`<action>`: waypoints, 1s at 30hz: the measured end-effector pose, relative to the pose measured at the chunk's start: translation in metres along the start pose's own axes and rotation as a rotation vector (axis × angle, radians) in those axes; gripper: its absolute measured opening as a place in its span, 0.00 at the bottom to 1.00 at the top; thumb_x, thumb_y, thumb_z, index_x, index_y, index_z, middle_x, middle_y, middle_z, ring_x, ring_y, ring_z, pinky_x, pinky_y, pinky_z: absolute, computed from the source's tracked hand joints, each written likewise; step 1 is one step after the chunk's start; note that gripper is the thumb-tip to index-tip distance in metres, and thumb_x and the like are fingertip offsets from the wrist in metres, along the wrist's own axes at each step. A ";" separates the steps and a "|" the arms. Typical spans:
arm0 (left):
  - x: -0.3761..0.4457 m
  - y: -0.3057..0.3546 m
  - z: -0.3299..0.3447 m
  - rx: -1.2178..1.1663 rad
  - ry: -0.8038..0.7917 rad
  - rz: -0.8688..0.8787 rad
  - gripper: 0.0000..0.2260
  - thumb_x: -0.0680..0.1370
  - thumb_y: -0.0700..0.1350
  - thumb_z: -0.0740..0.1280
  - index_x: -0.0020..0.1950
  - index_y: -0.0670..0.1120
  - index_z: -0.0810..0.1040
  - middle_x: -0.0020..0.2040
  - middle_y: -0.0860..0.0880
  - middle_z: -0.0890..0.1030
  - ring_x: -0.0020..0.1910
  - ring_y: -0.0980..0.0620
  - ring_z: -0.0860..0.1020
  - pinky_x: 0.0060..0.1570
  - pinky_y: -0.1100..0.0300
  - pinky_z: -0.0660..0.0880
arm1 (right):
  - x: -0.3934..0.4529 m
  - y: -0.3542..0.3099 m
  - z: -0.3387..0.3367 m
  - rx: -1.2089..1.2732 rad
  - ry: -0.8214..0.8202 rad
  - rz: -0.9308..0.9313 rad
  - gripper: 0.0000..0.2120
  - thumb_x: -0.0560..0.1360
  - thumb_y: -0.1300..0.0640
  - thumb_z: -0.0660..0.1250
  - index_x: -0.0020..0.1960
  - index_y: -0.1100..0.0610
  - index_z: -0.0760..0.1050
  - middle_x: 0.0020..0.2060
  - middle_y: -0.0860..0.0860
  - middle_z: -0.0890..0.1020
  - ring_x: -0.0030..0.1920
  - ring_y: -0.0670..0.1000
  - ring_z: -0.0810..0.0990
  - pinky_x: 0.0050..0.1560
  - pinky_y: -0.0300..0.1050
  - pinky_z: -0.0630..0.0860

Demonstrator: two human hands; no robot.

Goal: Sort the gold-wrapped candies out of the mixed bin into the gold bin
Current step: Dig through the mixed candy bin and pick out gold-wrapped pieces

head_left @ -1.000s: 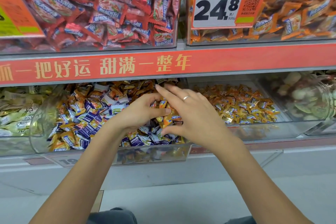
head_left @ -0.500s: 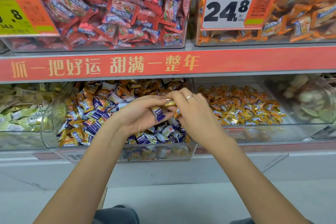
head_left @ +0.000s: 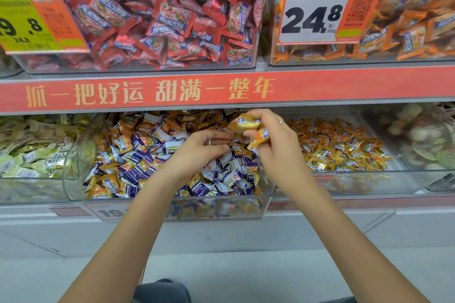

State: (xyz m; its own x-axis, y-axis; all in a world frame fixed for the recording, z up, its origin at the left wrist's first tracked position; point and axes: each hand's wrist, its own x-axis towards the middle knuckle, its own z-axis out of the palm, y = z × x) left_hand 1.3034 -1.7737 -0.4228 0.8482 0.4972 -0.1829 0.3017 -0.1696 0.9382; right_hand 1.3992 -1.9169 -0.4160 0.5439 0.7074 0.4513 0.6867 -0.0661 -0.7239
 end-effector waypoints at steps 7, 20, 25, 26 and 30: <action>-0.004 -0.003 0.011 0.626 0.104 0.275 0.13 0.76 0.42 0.68 0.60 0.49 0.78 0.62 0.53 0.76 0.62 0.55 0.71 0.57 0.65 0.64 | 0.000 -0.002 -0.014 0.141 0.009 0.080 0.12 0.78 0.61 0.64 0.53 0.44 0.71 0.48 0.42 0.77 0.46 0.32 0.74 0.45 0.27 0.69; 0.001 -0.003 0.026 0.782 0.060 0.305 0.17 0.73 0.32 0.69 0.57 0.50 0.80 0.63 0.51 0.76 0.66 0.52 0.70 0.63 0.60 0.65 | 0.001 0.082 -0.082 -0.146 -0.185 0.485 0.13 0.79 0.58 0.63 0.64 0.56 0.73 0.36 0.47 0.73 0.30 0.48 0.72 0.24 0.30 0.65; 0.005 -0.006 0.036 0.810 0.069 0.447 0.16 0.72 0.31 0.69 0.52 0.50 0.82 0.56 0.52 0.79 0.61 0.53 0.71 0.62 0.64 0.65 | 0.001 0.089 -0.091 -0.112 -0.172 0.441 0.09 0.78 0.60 0.64 0.56 0.48 0.75 0.49 0.53 0.80 0.29 0.40 0.75 0.31 0.34 0.70; 0.005 -0.003 0.038 0.761 0.055 0.464 0.13 0.72 0.34 0.71 0.50 0.50 0.82 0.53 0.53 0.79 0.57 0.56 0.73 0.58 0.70 0.66 | 0.000 0.091 -0.093 -0.102 -0.178 0.423 0.11 0.78 0.59 0.66 0.55 0.46 0.75 0.52 0.50 0.80 0.34 0.42 0.77 0.37 0.37 0.73; 0.011 0.004 0.042 0.682 -0.196 0.352 0.10 0.70 0.39 0.75 0.49 0.49 0.83 0.46 0.55 0.80 0.43 0.64 0.75 0.45 0.72 0.72 | 0.001 0.094 -0.100 -0.006 -0.134 0.372 0.14 0.76 0.60 0.69 0.55 0.43 0.75 0.55 0.41 0.79 0.56 0.41 0.77 0.60 0.40 0.73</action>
State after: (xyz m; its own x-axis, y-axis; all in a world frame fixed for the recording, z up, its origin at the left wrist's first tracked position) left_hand 1.3325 -1.8045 -0.4339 0.9854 0.1694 -0.0164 0.1479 -0.8048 0.5748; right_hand 1.5126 -1.9930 -0.4317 0.6883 0.7203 0.0863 0.4578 -0.3391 -0.8219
